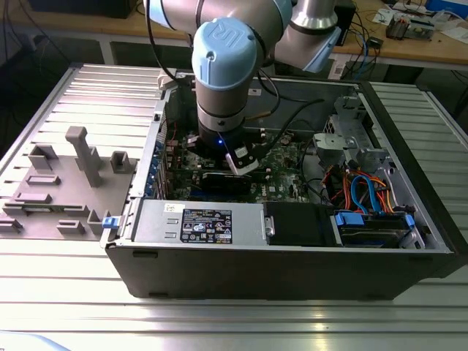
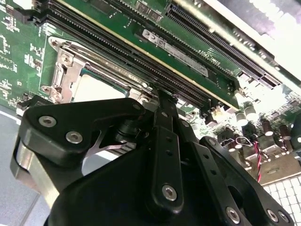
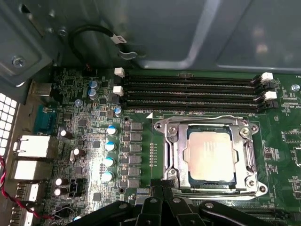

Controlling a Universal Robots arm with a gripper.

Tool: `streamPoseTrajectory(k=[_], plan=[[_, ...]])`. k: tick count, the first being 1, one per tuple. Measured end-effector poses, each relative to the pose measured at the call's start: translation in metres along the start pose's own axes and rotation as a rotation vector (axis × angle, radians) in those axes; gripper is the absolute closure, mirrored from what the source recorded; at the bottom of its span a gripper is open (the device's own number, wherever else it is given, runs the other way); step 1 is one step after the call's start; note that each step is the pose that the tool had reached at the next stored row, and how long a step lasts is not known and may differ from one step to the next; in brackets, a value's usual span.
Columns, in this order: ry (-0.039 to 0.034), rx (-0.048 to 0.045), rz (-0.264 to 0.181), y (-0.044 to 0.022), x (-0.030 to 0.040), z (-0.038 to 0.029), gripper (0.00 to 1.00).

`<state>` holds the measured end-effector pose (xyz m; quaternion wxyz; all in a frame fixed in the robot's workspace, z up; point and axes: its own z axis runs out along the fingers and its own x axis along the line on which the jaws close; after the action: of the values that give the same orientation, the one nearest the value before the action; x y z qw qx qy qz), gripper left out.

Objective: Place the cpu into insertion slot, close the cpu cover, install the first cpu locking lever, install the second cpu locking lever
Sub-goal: 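Install the second cpu locking lever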

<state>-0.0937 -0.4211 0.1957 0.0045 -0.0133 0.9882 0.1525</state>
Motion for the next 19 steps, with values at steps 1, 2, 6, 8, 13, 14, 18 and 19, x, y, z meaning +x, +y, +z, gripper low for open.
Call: streamPoseTrajectory(k=[1,2,6,8,13,14,18,19], plan=[[0.0002,-0.0004,0.0,-0.0002,0.0005,0.0004,0.89],[0.0001,-0.001,0.0,-0.0002,0.0011,0.0007,0.89],[-0.0003,-0.0021,0.0,0.0009,0.0023,-0.0023,0.89],[0.0002,-0.0013,0.0,0.002,0.0026,-0.0064,0.89],[0.0001,-0.0014,0.0,0.0065,0.003,-0.0203,0.89],[0.0001,-0.0015,0.0,0.0074,0.003,-0.0232,0.89],[0.0,-0.0015,0.0,0.0083,0.003,-0.0259,0.89],[0.0001,-0.0014,0.0,0.0083,0.003,-0.026,0.89]])
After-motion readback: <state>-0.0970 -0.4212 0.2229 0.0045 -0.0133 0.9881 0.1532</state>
